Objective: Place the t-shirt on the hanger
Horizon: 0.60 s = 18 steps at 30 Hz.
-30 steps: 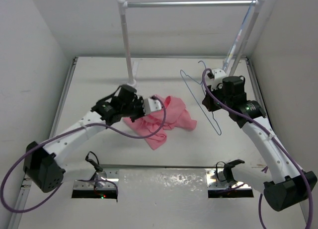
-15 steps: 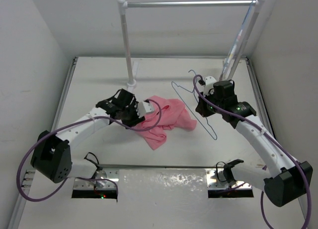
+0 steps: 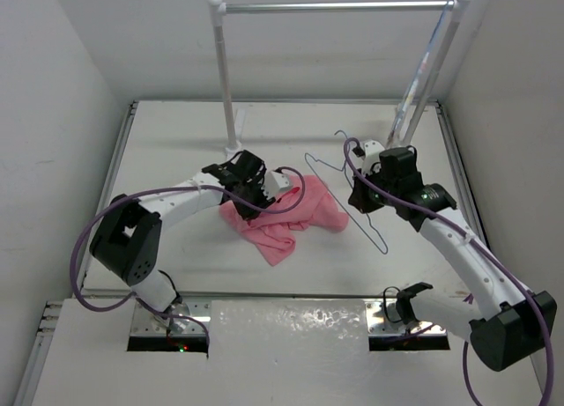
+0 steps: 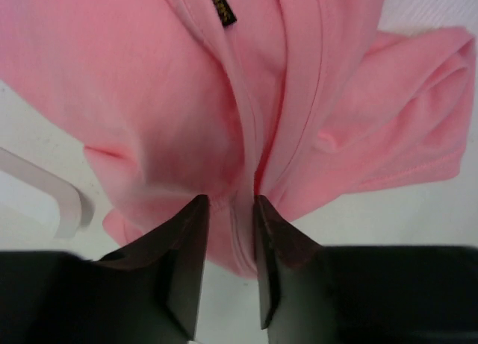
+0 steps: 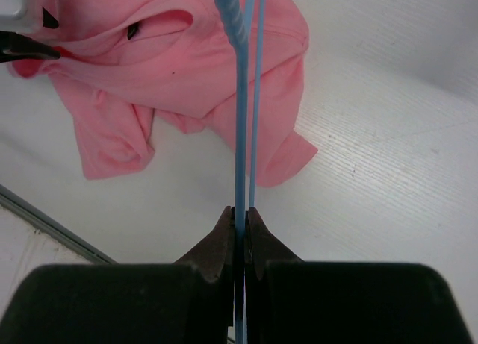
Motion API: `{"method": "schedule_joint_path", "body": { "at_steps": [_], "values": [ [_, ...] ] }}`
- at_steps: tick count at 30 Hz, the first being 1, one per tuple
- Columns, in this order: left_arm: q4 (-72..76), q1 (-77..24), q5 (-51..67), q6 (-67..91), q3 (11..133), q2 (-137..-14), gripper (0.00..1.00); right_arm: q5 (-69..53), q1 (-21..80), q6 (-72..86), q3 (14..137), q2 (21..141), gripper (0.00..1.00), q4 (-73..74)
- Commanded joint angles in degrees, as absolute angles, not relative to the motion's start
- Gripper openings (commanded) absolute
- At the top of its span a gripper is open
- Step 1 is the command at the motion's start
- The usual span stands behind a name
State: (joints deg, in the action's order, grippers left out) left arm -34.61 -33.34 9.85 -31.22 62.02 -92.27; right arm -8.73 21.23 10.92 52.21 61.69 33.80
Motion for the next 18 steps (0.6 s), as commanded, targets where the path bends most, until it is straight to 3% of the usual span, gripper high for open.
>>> {"method": "schedule_joint_path", "body": {
  "at_steps": [1, 2, 4, 6, 11, 18],
  "values": [
    [-35.1, -33.1, 8.1, -30.0, 63.0, -89.7, 0.26, -10.8, 21.5, 11.2, 53.3, 58.1, 0.0, 34.7],
    [-35.1, -33.1, 8.1, -29.9, 63.4, -89.6, 0.26, -10.9, 21.5, 11.2, 53.3, 57.8, 0.0, 35.2],
    [-35.3, -33.1, 7.3, -29.4, 63.7, -89.6, 0.16, -11.7, 21.6, 11.0, 53.9, 57.1, 0.0, 36.1],
    [-34.2, -33.0, 3.9, -28.4, 63.9, -89.2, 0.0, -14.6, 22.2, 9.8, 54.3, 56.7, 0.0, 38.0],
    [-30.1, -32.6, -2.4, -26.2, 65.4, -88.3, 0.0, -15.4, 26.1, 4.1, 56.3, 56.7, 0.0, 47.9],
    [-27.9, -32.1, -2.9, -22.9, 74.7, -94.3, 0.0, -16.3, 28.0, 0.7, 57.9, 55.4, 0.0, 48.7]
  ]
}}
